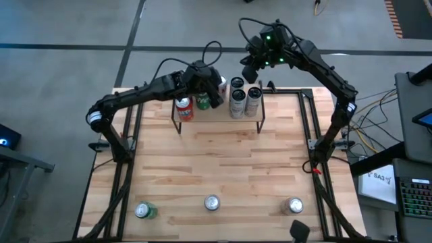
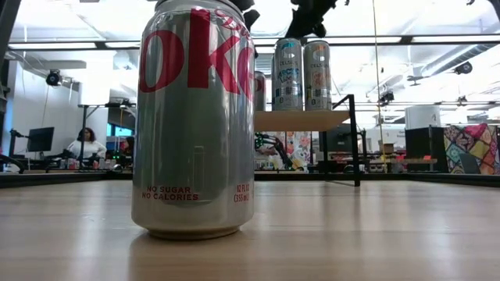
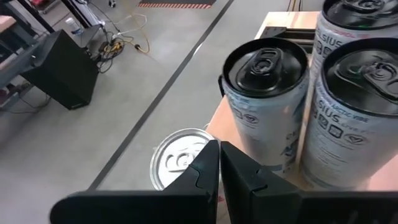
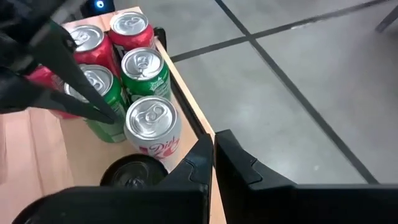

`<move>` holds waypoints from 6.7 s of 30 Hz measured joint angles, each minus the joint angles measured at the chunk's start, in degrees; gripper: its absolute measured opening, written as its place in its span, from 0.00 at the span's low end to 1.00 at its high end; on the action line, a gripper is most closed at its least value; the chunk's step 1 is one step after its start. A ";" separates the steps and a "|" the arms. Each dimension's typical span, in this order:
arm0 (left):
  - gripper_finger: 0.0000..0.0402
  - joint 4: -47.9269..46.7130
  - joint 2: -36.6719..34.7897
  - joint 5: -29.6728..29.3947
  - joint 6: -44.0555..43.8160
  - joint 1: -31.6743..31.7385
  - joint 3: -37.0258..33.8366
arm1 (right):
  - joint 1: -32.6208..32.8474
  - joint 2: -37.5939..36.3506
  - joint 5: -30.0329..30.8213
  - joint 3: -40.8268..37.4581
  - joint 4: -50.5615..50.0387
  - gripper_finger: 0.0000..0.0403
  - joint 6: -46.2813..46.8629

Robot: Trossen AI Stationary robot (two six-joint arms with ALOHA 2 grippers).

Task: Place canned beverage on shelf
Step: Adjust the soda cans on the shelf

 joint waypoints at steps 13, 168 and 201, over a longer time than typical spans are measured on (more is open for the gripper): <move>0.00 -2.34 -6.34 0.00 2.96 -2.21 -0.43 | 0.12 2.07 -0.10 -0.02 4.94 0.02 1.44; 0.00 42.15 -52.67 3.59 12.47 -10.75 -57.03 | 25.74 8.79 23.46 1.71 10.26 0.02 26.75; 0.00 43.60 -49.62 3.56 13.11 -10.75 -56.60 | 22.97 9.42 30.43 1.66 8.89 0.02 31.31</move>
